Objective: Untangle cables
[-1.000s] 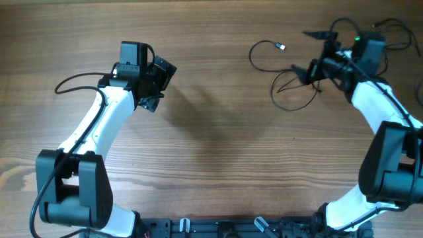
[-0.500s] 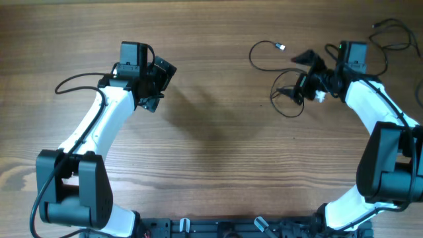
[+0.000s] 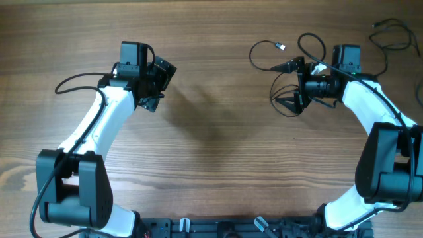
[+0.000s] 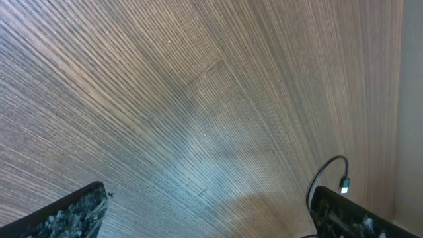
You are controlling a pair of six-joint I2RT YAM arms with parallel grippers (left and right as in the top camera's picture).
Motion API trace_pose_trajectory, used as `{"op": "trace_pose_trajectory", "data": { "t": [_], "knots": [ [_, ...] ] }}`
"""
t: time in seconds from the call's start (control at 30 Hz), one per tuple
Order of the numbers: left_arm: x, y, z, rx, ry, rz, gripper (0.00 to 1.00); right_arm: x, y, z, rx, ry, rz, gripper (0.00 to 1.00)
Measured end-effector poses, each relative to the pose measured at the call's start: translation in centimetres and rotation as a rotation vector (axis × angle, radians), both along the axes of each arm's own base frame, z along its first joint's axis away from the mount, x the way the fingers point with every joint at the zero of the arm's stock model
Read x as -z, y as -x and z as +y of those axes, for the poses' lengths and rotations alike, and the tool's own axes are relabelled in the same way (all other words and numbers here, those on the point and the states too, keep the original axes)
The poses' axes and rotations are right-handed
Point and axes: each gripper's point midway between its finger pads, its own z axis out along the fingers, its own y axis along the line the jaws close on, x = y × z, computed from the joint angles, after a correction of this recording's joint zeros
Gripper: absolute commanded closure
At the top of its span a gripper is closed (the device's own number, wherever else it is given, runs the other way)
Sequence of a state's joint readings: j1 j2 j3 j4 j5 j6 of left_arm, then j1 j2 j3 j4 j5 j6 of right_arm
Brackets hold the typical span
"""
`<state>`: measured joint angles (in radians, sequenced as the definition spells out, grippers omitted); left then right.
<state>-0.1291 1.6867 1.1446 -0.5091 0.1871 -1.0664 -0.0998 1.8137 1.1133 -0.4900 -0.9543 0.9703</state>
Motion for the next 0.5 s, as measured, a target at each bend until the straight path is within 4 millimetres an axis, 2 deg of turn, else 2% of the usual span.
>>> {"op": "trace_pose_trajectory", "data": {
  "t": [0.1,0.17,0.33,0.5],
  "knots": [
    [0.0,0.0,0.0,0.000,0.000,-0.001,0.00,0.4,2.4,0.5,-0.023,-0.030,0.117,0.00],
    [0.0,0.0,0.0,0.000,0.000,-0.001,0.00,-0.2,3.1,1.0,-0.007,-0.097,0.194,0.00],
    [0.0,-0.1,0.0,0.000,0.000,-0.003,0.00,-3.8,-0.3,1.9,0.001,-0.262,0.057,0.00],
    [0.0,-0.1,0.0,0.000,0.000,-0.003,0.00,-4.7,-0.7,2.1,0.030,-0.323,0.115,0.00]
  ]
}}
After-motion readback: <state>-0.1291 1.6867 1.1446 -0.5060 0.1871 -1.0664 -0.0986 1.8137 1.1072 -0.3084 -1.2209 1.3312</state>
